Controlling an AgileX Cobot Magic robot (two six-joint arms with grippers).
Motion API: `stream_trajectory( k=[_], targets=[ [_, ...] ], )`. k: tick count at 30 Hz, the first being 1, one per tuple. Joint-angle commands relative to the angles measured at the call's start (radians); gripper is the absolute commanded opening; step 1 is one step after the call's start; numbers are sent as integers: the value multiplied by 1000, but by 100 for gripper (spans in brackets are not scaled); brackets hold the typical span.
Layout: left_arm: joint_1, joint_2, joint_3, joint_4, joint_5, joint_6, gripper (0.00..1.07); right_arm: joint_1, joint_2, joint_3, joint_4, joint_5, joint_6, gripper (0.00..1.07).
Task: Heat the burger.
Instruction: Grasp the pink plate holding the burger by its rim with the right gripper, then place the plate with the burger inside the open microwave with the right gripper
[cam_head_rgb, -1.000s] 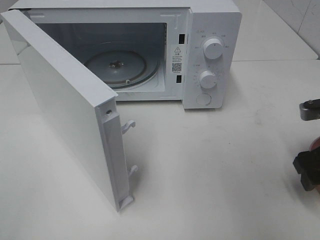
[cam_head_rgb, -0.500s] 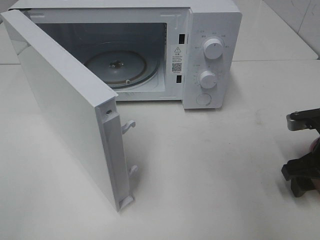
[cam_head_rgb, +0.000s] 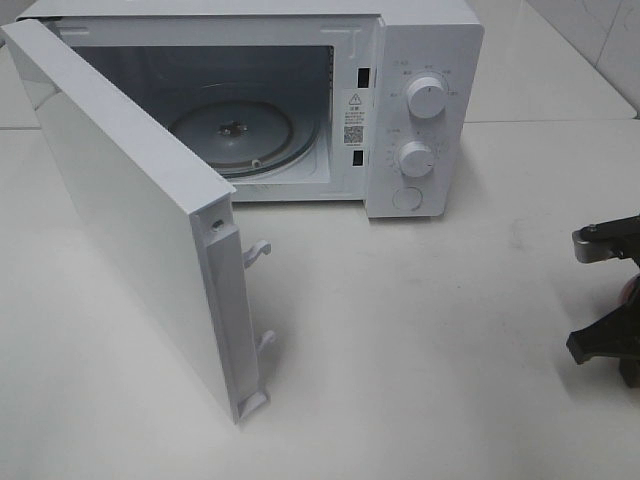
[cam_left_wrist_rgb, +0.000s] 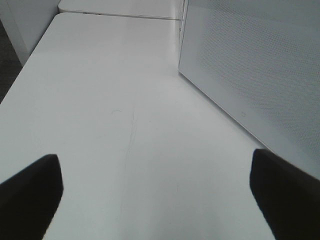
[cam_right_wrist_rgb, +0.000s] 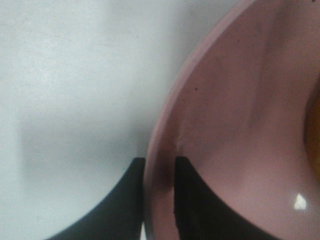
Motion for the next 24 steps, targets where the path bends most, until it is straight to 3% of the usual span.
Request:
stream_trajectory(
  k=[1, 16, 19, 21, 24],
  targets=[
    [-5, -20, 2, -8, -15, 3, 93, -7, 5, 5, -16, -3, -1, 2],
    [-5, -20, 2, -8, -15, 3, 93, 19, 2, -3, -24, 25, 30, 0],
    [-5, -20, 2, -8, -15, 3, 93, 66, 2, -7, -87, 66, 93, 0],
    [-5, -20, 2, -8, -15, 3, 93, 135, 2, -17, -229, 141, 274, 0],
    [-5, -20, 2, -8, -15, 3, 93, 149, 2, -19, -254, 162, 304, 0]
  ],
)
